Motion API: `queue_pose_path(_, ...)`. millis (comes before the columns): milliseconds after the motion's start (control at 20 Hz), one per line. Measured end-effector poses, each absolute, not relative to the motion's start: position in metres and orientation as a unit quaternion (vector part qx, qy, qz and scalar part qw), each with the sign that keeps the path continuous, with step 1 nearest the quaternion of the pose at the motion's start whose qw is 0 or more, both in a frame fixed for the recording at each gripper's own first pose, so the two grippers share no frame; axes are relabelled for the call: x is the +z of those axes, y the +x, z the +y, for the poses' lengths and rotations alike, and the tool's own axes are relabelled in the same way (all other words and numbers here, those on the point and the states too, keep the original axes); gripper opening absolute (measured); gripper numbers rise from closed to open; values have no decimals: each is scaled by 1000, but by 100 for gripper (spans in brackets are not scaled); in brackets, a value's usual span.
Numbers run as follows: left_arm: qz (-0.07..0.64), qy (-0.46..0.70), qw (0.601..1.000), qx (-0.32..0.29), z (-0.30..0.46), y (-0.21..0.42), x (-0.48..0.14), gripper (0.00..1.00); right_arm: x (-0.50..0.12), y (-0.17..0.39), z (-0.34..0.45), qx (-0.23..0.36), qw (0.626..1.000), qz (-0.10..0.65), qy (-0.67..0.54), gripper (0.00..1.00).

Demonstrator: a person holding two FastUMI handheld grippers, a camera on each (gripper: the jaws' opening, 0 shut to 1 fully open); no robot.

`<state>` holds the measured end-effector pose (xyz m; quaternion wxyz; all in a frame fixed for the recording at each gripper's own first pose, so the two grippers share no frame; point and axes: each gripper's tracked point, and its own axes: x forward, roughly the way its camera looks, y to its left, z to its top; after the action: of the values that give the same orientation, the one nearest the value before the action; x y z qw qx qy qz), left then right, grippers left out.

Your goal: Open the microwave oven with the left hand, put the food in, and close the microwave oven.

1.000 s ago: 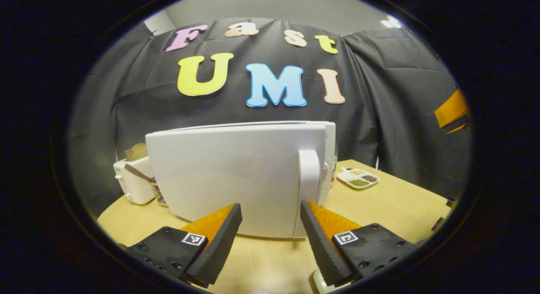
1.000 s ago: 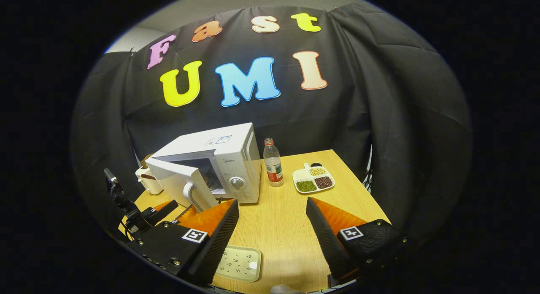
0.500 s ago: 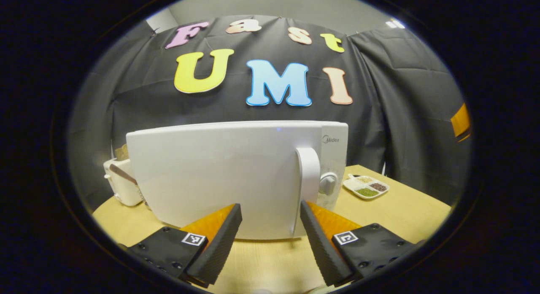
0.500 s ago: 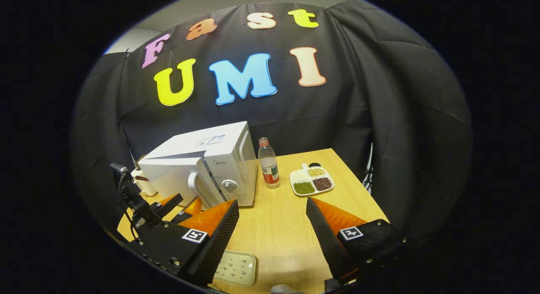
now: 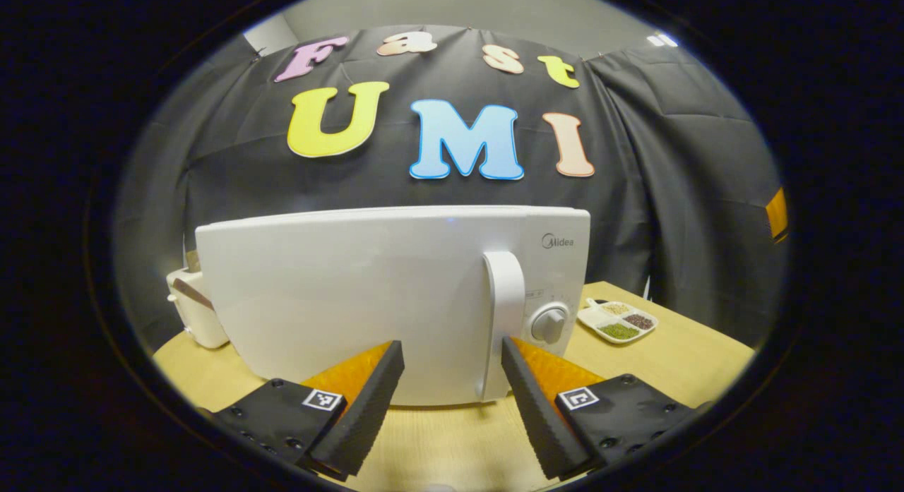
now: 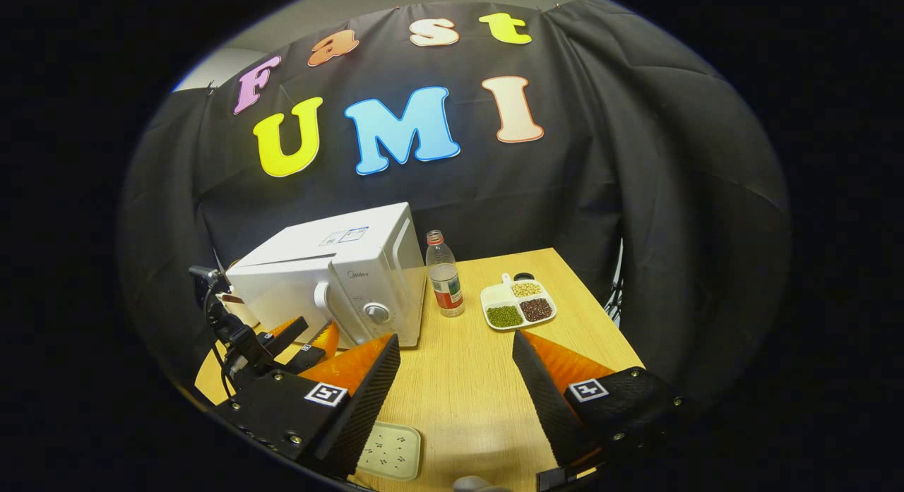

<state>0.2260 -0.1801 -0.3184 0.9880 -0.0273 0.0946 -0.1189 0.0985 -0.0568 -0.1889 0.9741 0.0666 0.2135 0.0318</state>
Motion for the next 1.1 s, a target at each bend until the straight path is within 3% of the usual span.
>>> queue_pose_path(200, 126, -62, 983, -115, -180, 236, -329, 96, -189, 99, -61, 34, 974, 214, 64, 98)
queue_pose_path(600, 94, -15, 991, -98, -158, 204, -287, 99, -170, 94, -56, 35, 977, 198, 67, 98)
queue_pose_path(900, 69, 2, 993, -93, -116, 147, -208, 95, -123, 81, -39, 36, 986, 147, 64, 98)
queue_pose_path(950, 64, 2, 994, -86, -102, 139, -194, 99, -114, 77, -35, 37, 988, 138, 59, 98)
queue_pose_path(1100, 42, -2, 997, -67, -65, 114, -142, 99, -92, 67, -23, 37, 991, 119, 57, 98)
